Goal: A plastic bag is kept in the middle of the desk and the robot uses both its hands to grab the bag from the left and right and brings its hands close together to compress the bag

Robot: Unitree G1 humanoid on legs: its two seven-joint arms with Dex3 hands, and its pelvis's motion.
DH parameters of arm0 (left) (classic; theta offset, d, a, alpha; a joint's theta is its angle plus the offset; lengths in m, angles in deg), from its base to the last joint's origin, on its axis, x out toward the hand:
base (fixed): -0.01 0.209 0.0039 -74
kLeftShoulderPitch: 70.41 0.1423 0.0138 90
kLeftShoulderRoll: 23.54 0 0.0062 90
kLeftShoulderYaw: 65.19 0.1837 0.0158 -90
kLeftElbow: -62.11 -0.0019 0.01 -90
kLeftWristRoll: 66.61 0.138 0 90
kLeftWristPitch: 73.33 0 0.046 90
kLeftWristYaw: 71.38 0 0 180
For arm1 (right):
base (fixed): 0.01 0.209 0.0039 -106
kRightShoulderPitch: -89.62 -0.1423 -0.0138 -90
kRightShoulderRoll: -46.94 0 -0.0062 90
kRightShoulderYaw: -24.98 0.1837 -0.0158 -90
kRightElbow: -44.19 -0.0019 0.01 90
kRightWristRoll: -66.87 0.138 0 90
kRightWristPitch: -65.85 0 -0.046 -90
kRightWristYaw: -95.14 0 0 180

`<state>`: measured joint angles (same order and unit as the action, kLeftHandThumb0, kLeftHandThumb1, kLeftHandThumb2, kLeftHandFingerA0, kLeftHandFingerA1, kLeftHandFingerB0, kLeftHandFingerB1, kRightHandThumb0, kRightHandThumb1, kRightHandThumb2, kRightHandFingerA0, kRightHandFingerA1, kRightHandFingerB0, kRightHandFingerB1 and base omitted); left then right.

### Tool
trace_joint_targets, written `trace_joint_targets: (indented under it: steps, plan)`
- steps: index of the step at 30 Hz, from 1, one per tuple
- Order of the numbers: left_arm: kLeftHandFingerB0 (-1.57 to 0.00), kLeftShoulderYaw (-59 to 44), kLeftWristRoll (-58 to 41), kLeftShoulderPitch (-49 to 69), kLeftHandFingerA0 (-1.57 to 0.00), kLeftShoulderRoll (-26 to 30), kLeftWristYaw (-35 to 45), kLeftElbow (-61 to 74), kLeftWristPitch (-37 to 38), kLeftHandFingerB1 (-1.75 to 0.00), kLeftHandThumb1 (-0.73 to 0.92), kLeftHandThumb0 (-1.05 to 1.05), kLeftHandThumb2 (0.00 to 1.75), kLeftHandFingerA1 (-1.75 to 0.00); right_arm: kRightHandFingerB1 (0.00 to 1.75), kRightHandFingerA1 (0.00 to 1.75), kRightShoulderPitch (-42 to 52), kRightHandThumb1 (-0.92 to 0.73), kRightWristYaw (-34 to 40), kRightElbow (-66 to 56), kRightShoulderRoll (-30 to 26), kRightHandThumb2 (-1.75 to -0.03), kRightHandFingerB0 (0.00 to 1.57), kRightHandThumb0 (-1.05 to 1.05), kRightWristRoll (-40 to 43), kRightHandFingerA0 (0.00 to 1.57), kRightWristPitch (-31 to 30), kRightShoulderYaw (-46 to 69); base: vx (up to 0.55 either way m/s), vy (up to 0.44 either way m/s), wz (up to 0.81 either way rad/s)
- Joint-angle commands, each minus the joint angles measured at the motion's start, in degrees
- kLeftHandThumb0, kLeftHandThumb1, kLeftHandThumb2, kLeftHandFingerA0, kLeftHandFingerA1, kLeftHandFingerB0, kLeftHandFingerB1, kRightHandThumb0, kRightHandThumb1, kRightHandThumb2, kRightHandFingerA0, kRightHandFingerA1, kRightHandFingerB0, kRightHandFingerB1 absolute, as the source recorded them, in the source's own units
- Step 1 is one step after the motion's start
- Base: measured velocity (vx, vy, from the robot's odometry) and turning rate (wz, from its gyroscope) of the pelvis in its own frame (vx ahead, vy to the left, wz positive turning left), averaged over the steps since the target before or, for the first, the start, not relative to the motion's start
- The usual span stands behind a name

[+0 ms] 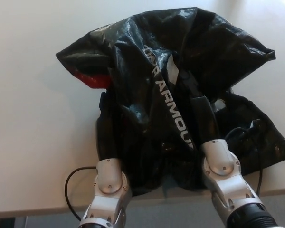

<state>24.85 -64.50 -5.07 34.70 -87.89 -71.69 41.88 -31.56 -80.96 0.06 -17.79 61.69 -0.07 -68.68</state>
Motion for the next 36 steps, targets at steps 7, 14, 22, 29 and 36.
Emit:
trace_joint_targets:
  steps: [7, 14, 22, 29, 36]
  plan:
    - [0.0, -5.3, -1.3, -0.8, -0.03, 14.4, 4.4, 10.2, -5.1, -0.49, 0.69, -0.29, 1.22, -0.51, 0.49, 0.5, -0.6, -0.56, -4.0, -6.6, -15.4, -1.13, 0.0, -0.35, 3.5, 0.01, -2.6, 8.7, 0.0, 0.0, 0.0]
    - [-0.15, -9.1, -6.2, 1.3, -0.22, 19.6, 8.8, 24.6, -8.7, -0.29, 0.92, -0.69, 0.75, -0.4, 0.31, 0.37, 3.0, -0.92, -3.6, -17.0, -22.7, -0.68, 0.2, -0.71, 1.3, 0.19, 0.6, 10.7, 0.0, 0.0, 0.0]
    - [-0.18, -11.9, -8.9, 5.7, -0.25, 25.3, 12.8, 44.7, -11.1, -0.29, 0.92, -0.76, 0.75, -0.41, 0.34, 0.38, 9.3, -0.89, -5.6, -35.9, -27.8, -0.67, 0.24, -0.67, 2.9, 0.25, -0.6, 13.8, 0.0, 0.0, 0.0]
    - [-0.18, -15.1, -14.4, 18.4, -0.23, 28.8, 17.0, 65.2, -11.6, -0.29, 0.92, -0.74, 0.74, -0.42, 0.34, 0.4, 20.4, -0.9, -10.8, -54.5, -31.1, -0.67, 0.28, -0.65, 10.3, 0.27, -6.8, 19.0, 0.0, 0.0, 0.0]
    - [-0.21, -22.1, -20.0, 40.8, -0.29, 27.3, 21.3, 76.8, -1.8, -0.28, 0.92, -0.73, 0.71, -0.38, 0.31, 0.35, 40.2, -0.89, -15.1, -64.5, -31.4, -0.66, 0.19, -0.67, 15.2, 0.14, 4.8, 25.8, 0.0, 0.0, 0.0]
